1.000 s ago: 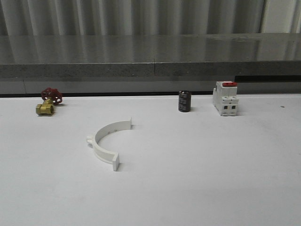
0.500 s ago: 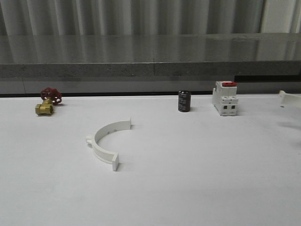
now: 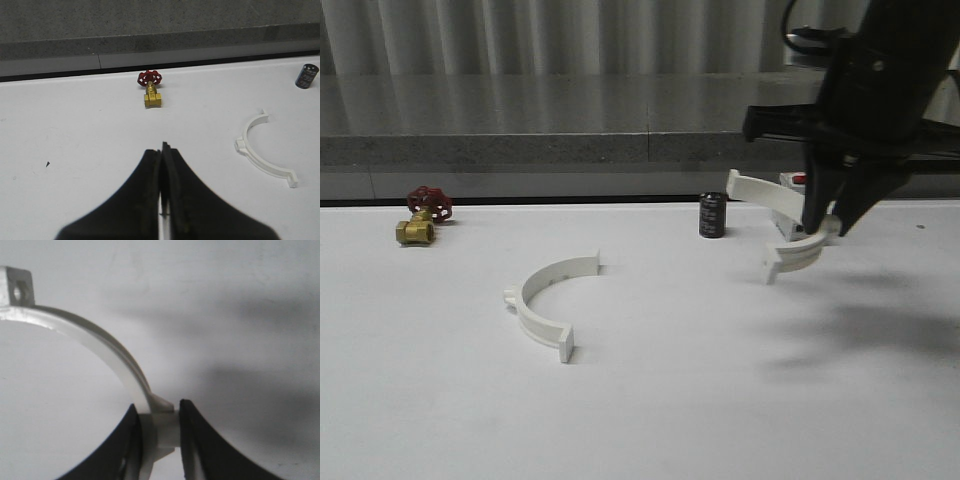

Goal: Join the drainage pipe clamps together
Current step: 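Carry the held clamp half toward the placed half, facing its open side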

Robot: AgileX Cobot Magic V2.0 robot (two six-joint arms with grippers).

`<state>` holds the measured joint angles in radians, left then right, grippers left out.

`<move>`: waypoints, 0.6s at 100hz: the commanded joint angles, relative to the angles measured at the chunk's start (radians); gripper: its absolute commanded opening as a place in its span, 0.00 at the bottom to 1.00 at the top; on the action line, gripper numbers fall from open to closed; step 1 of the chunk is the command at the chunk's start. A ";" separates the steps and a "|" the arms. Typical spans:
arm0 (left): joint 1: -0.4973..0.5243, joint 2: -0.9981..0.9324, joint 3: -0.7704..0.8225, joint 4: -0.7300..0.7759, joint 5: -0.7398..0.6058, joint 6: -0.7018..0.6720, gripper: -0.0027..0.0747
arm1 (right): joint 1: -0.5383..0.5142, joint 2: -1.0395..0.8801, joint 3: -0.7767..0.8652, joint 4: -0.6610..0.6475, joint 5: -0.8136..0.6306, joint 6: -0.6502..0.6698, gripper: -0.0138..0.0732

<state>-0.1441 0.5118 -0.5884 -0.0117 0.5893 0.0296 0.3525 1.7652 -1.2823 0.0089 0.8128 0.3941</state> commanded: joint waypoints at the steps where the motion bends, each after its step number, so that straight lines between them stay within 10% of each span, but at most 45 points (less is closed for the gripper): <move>1: 0.000 0.003 -0.026 -0.003 -0.076 -0.003 0.01 | 0.042 -0.011 -0.061 -0.035 -0.022 0.051 0.26; 60: 0.000 0.003 -0.026 -0.003 -0.076 -0.003 0.01 | 0.197 0.207 -0.231 -0.096 -0.019 0.208 0.26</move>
<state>-0.1441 0.5118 -0.5884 -0.0117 0.5870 0.0310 0.5413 2.0038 -1.4615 -0.0638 0.8128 0.5925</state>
